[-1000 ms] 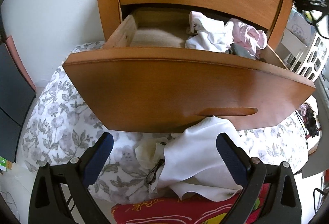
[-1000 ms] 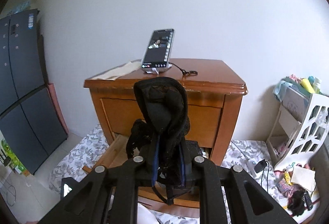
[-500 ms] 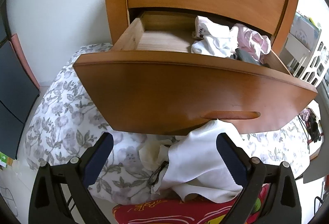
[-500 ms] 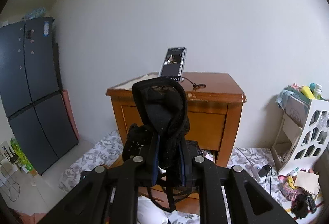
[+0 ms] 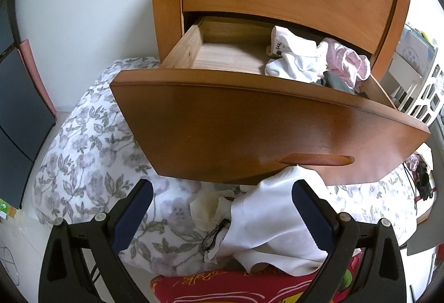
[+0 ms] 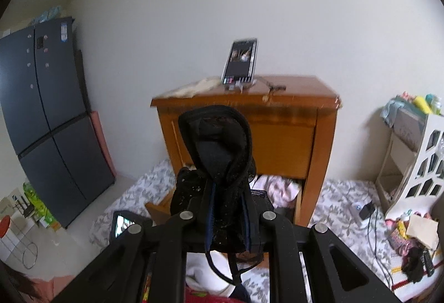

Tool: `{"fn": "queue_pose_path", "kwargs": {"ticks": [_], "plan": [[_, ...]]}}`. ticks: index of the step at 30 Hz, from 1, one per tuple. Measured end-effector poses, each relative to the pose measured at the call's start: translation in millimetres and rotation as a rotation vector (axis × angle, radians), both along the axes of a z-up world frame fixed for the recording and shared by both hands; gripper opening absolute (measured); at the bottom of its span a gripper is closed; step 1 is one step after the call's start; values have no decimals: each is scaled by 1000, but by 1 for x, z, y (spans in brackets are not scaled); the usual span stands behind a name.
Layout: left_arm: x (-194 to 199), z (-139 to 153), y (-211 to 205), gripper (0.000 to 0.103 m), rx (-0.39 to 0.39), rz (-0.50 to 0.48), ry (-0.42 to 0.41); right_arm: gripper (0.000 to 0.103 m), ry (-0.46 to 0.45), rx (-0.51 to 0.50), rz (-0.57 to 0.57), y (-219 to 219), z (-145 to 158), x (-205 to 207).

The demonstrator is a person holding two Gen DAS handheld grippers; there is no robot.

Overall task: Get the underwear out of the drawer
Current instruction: 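Lift the black lace garment up out of the drawer with the right gripper, then lower the black garment onto the bedspread beside the white cloth, open right gripper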

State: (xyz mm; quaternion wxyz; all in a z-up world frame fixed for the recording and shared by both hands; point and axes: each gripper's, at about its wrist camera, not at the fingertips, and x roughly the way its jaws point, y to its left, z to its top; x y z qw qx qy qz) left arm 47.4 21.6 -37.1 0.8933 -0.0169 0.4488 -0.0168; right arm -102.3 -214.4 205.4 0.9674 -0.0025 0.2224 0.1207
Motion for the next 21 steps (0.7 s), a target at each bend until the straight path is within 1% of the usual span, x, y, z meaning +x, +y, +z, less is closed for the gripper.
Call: {"fn": "queue_pose_path", "kwargs": {"ticks": [4,7,13,16,21], "plan": [[0,0,1,100,-6,10,-1,18,91,-12,28,8,-25,13],[0,0,3,100,-11,15,0,18,186,-24,51,15,-50,29],[0,-1,3,100,-12,15,-1,18,392,-37,92,34,-119,62],[-1,-1,3,100,-17,16,0,20,485,-55,85,41,-155,80],[0,-2,4,100,-22,16,5,20,555,-106,77,46,-194,94]]}}
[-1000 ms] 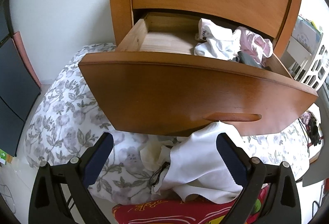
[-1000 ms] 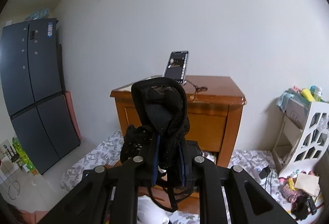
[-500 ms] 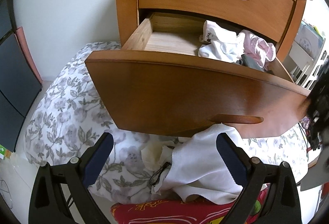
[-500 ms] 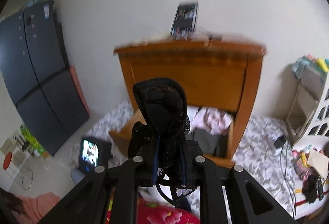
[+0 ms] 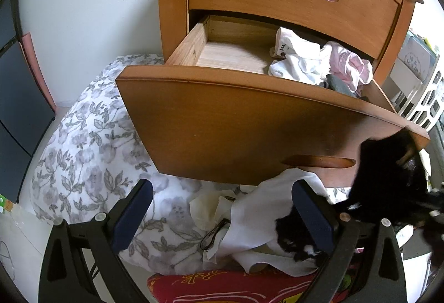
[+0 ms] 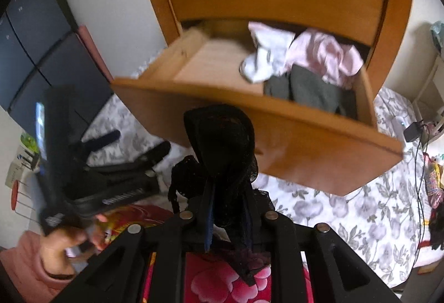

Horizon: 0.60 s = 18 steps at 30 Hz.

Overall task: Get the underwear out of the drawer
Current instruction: 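Lower the black garment onto the bedspread beside the white cloth, open right gripper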

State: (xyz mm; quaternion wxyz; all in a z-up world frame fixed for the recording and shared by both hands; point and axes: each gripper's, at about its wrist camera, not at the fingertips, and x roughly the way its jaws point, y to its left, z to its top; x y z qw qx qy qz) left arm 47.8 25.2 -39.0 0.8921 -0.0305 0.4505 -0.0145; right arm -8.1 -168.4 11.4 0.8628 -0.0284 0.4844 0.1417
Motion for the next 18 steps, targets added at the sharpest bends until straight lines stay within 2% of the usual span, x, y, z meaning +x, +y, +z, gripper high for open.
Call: {"fn": "queue_pose_path", "kwargs": {"ticks": [9,18], "plan": [[-1,-1,-2,100,4,-3,-1,20,87,-39,-55,-6,-43,23],[-2,-3,-3,100,8,-4,-1,20,147,-55,-65,-8,-66,31]]}}
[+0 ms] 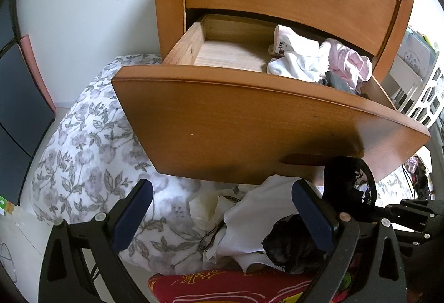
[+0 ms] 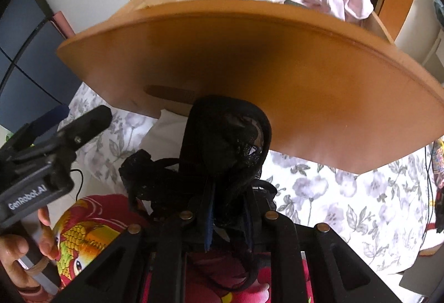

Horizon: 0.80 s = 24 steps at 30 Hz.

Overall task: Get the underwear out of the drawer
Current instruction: 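Lower the black garment onto the bedspread beside the white cloth, open right gripper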

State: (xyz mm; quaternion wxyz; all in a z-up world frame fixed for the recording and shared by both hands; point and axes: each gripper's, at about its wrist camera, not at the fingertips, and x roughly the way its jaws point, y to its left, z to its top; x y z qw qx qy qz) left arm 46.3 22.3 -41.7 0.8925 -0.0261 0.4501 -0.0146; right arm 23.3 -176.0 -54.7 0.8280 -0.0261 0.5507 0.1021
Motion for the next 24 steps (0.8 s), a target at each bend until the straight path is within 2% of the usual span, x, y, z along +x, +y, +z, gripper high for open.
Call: {"fn": "queue_pose_path", "kwargs": {"ticks": [5,10,12,24], "plan": [[0,0,0,100,2,-2,-1,22,-2,-12,8,5,2,0],[0,-1,0,100,4,-3,-1,36,-5,-9,6,8,6,-3],[0,-1,0,100,4,-3,-1,48,-9,-5,7,3,11,-4],[0,-1,-1,100,4,-3,-2,72,-85,17,-16,-9,47,-14]]}}
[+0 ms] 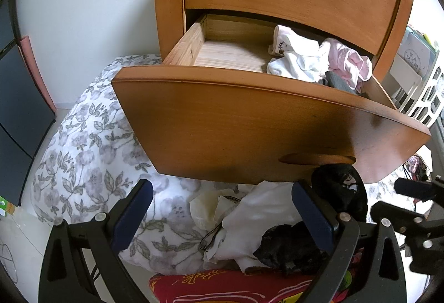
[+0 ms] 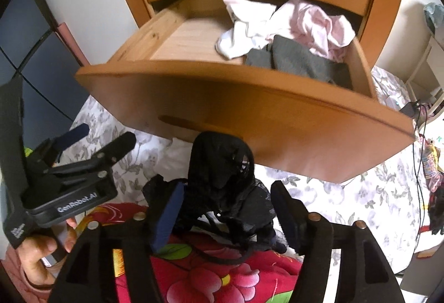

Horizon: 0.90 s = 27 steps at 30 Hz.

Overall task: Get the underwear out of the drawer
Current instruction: 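Lower the black garment onto the bedspread beside the white cloth, open right gripper, then withdraw the open right gripper up from the black garment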

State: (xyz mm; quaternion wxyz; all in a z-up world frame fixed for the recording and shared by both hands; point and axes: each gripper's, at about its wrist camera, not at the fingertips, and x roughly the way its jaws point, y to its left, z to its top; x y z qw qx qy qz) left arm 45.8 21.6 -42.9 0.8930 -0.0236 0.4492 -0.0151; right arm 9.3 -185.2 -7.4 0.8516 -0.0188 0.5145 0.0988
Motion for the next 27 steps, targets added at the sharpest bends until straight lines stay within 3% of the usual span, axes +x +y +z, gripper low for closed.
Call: {"fn": "queue_pose_path", "kwargs": {"ticks": [5,11,27], "plan": [[0,0,0,100,0,0,0,79,-10,-7,-17,-4,9,-2],[0,0,0,100,3,5,-9,103,-23,-13,-33,-7,11,-4],[-2,2,1,100,-5,-3,-16,103,-67,-7,-61,-11,8,-7]]}}
